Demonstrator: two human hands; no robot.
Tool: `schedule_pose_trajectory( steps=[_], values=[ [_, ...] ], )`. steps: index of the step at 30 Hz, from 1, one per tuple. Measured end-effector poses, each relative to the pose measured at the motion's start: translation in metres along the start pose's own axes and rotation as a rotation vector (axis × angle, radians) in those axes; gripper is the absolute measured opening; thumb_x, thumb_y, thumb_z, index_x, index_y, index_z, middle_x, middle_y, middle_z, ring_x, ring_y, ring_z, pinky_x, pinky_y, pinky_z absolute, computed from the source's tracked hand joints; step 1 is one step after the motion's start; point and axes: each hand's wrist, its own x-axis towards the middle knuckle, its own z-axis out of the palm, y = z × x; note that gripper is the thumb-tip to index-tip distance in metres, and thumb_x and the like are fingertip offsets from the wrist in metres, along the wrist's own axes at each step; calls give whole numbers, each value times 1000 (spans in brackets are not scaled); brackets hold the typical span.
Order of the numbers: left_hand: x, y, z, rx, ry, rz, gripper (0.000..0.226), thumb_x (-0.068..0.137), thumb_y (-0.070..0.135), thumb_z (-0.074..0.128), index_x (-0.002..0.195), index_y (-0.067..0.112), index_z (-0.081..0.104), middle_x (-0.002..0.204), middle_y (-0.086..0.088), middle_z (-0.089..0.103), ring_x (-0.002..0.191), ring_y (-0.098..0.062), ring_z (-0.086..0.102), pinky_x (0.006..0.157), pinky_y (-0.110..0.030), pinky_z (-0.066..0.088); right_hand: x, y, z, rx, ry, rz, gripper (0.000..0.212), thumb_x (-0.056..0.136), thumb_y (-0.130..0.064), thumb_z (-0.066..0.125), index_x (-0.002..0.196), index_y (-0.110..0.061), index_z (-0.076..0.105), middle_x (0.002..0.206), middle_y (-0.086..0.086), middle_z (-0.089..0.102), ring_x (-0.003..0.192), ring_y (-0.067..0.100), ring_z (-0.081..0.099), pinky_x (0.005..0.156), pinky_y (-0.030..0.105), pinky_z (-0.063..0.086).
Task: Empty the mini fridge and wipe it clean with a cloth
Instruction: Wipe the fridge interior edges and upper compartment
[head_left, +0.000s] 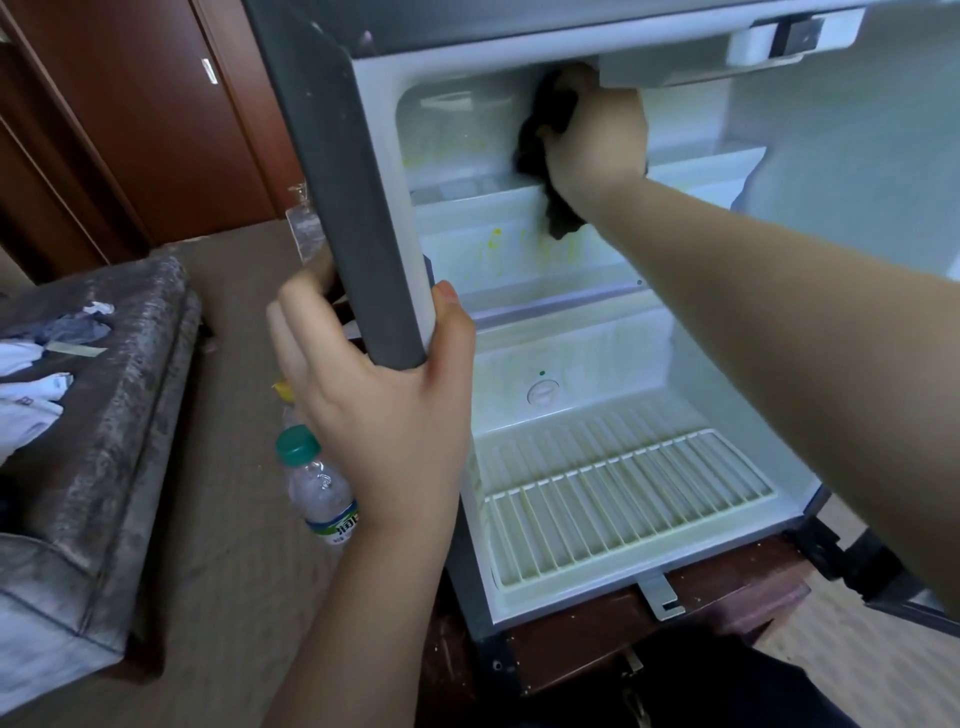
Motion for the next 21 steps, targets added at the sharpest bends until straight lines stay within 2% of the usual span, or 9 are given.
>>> schedule_pose_trajectory(
  steps=[3,7,10,13,16,18,21],
  values=[
    [1,-1,-1,16,6,16,42,76,27,67,106,0,54,99,-1,50,84,20,42,75,1,28,-14,-30,16,133,53,-52,25,87,-15,51,107,-21,64,114,2,60,82,4,59,81,29,43],
    [1,-3,-1,15,2,36,41,76,26,67,106,1,54,98,1,49,85,20,41,75,1,29,-32,-72,43,201,-14,-248,28,87,-18,54,110,-23,68,125,5,58,107,21,58,75,22,36],
    [0,-2,0,15,9,48,40,76,24,68,106,0,55,98,0,50,86,20,42,75,1,29,-31,-71,44,182,-106,-393,35,85,-14,51,115,-21,68,123,7,60,120,21,50,79,19,35],
    [-1,-2,1,17,15,33,41,77,24,68,107,0,55,99,-1,51,87,18,42,76,0,28,-21,-64,36,70,-230,-479,33,86,-13,51,110,-22,71,119,0,65,119,19,51,82,18,37],
    [-1,-2,0,20,19,22,40,78,25,67,106,0,54,99,-2,51,86,15,43,77,-1,28,-16,-75,40,28,-180,-390,30,87,-12,47,105,-20,69,116,1,65,105,21,60,75,21,39],
    [-1,-1,0,18,18,10,40,78,27,66,105,0,54,99,-3,52,86,13,44,76,-2,29,-20,-81,45,-3,-119,-312,28,89,-11,44,108,-18,63,115,3,61,98,25,61,71,28,41],
    [0,-1,0,20,7,9,39,78,28,66,105,2,53,99,-1,51,86,11,44,76,-3,30,-25,-80,45,-34,-73,-261,27,88,-10,46,108,-19,61,114,3,59,91,24,61,67,32,44]
  ],
)
